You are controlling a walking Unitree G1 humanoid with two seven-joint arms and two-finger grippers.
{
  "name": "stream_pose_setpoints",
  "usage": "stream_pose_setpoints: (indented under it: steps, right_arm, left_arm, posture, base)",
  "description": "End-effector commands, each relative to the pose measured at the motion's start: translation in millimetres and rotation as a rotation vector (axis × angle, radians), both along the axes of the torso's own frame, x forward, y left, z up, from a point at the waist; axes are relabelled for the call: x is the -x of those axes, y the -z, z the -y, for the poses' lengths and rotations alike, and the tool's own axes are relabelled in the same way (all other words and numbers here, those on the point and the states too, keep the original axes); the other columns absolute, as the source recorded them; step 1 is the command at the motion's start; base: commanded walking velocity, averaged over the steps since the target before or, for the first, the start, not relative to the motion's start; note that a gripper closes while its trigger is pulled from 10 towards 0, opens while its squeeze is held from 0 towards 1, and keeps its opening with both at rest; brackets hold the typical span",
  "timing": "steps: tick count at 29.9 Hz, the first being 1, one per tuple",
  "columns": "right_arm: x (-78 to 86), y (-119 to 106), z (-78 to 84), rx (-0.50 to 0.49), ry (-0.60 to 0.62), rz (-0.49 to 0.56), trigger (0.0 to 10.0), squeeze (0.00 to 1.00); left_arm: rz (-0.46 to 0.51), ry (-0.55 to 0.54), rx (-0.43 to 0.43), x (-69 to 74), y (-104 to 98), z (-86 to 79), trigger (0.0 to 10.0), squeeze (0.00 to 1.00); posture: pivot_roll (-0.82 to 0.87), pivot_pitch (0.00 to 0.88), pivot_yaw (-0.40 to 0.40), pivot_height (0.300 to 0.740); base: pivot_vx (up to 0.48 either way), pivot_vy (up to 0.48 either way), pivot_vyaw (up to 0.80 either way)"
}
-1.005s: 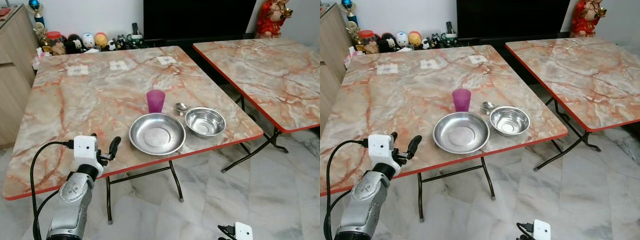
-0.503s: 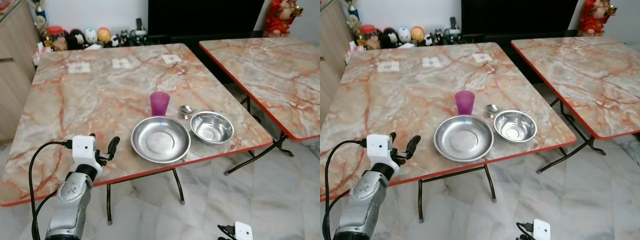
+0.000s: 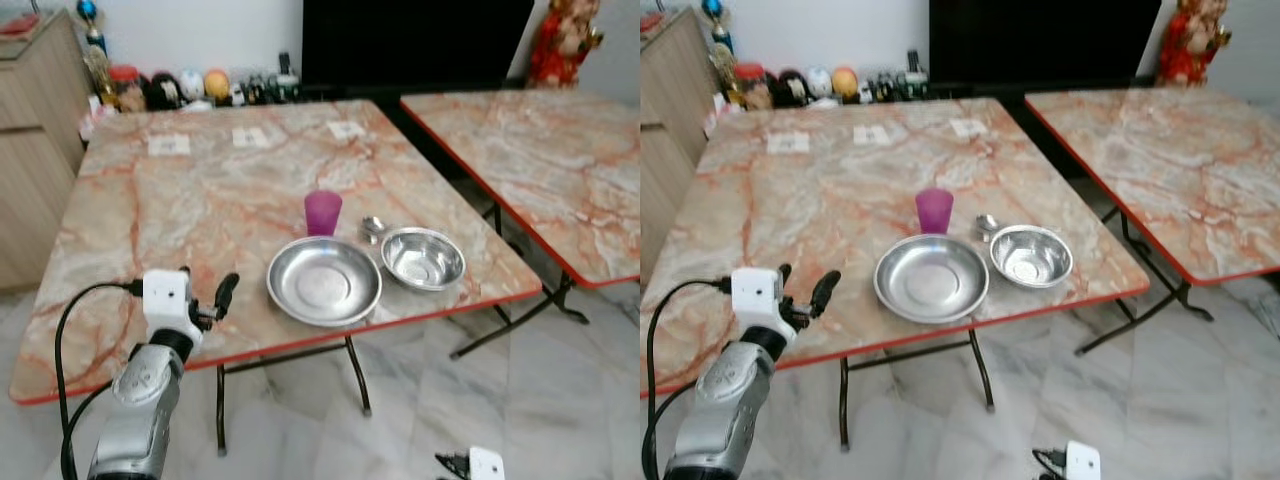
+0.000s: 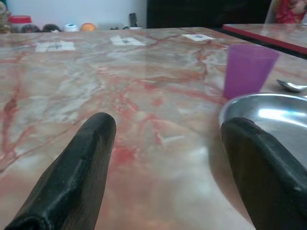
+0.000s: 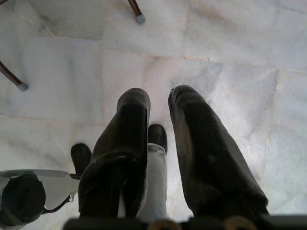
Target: Setting the table
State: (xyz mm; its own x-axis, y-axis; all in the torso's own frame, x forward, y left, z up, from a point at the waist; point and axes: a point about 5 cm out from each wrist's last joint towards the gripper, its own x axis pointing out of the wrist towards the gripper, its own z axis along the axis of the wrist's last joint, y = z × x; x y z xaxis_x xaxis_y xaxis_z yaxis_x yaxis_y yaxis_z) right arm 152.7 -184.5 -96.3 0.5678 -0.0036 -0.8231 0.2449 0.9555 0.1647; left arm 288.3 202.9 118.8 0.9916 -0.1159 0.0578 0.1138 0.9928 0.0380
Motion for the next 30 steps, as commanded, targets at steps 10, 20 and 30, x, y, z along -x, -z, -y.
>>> stream_pose_setpoints:
  steps: [10,20,30]
  right_arm:
    - [-3.6,-1.8,2.1,0.019,-0.007,0.014,10.0,0.00]
    - [-3.4,-1.7,2.1,0.022,-0.013,0.012,10.0,0.00]
    - [-3.5,-1.7,2.1,0.022,-0.012,0.010,10.0,0.00]
  left_arm:
    - [0.002,0.011,-0.005,1.3,-2.2,1.9,10.0,0.00]
    - [-0.089,0.119,0.105,-0.7,-9.9,16.2,10.0,0.00]
    - [-0.178,0.129,0.200,-12.0,-29.4,30.0,10.0,0.00]
  posture:
    - [0.15,0.014,-0.069,0.740]
    - [0.15,0.016,-0.068,0.740]
    - [0.16,0.013,-0.064,0.740]
  base:
    - [0.130,0.000,0.00]
    - [0.000,0.000,0.00]
    - [0.000,0.000,0.00]
